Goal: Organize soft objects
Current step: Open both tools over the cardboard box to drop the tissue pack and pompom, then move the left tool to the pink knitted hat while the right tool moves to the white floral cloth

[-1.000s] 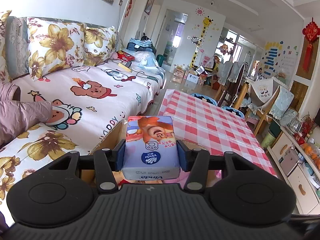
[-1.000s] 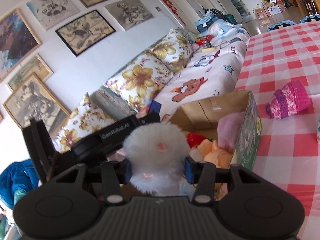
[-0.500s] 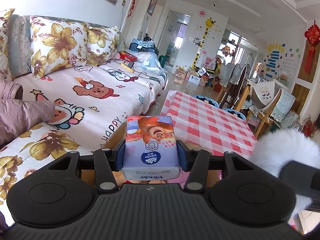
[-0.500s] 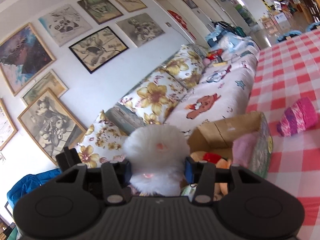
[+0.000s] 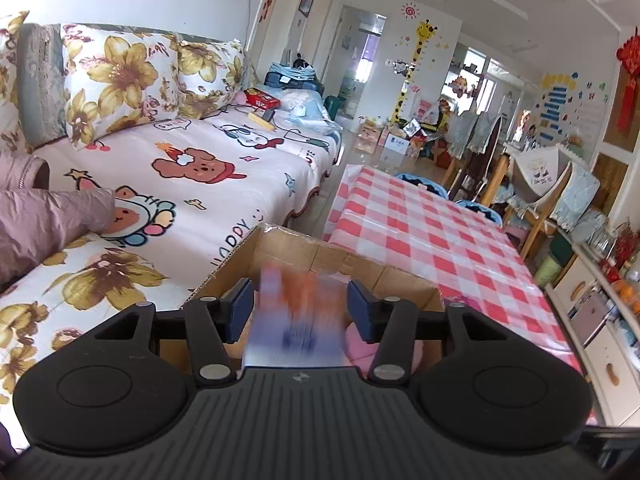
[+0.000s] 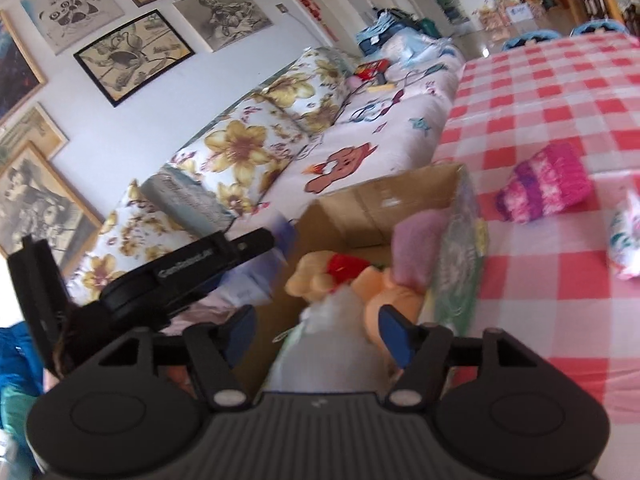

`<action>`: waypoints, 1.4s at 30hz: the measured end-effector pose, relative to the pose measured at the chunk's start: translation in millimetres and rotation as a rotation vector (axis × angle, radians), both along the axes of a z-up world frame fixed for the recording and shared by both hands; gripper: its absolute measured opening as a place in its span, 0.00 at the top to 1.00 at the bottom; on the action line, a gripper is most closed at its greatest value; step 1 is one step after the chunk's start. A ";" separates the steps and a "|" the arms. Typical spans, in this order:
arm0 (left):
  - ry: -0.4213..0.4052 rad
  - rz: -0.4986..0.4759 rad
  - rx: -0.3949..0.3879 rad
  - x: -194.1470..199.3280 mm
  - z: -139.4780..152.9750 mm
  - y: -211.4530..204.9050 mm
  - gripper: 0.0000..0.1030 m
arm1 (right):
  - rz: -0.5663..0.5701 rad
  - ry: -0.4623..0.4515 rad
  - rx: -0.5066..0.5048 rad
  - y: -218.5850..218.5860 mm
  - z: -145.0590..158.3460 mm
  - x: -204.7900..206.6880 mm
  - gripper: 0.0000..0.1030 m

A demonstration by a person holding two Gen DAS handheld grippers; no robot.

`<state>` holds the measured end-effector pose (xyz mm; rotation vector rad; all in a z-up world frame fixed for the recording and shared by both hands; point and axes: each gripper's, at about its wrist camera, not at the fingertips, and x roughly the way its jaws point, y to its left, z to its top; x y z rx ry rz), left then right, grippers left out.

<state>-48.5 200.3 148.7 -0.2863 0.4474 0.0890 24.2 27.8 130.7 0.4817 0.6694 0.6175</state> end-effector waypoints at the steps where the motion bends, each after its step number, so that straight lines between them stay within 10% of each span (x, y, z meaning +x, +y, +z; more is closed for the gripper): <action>1: -0.003 0.000 0.005 -0.6 1.2 -1.1 0.33 | -0.012 -0.006 -0.003 -2.5 0.8 -1.3 0.30; 20: -0.024 -0.064 0.059 -5.6 6.4 -17.9 0.08 | -0.227 -0.078 -0.091 -50.1 2.9 -4.8 0.15; 42: -0.061 -0.217 0.187 -25.9 11.5 -56.2 0.05 | -0.388 -0.038 -0.068 -114.9 -1.5 -11.3 0.11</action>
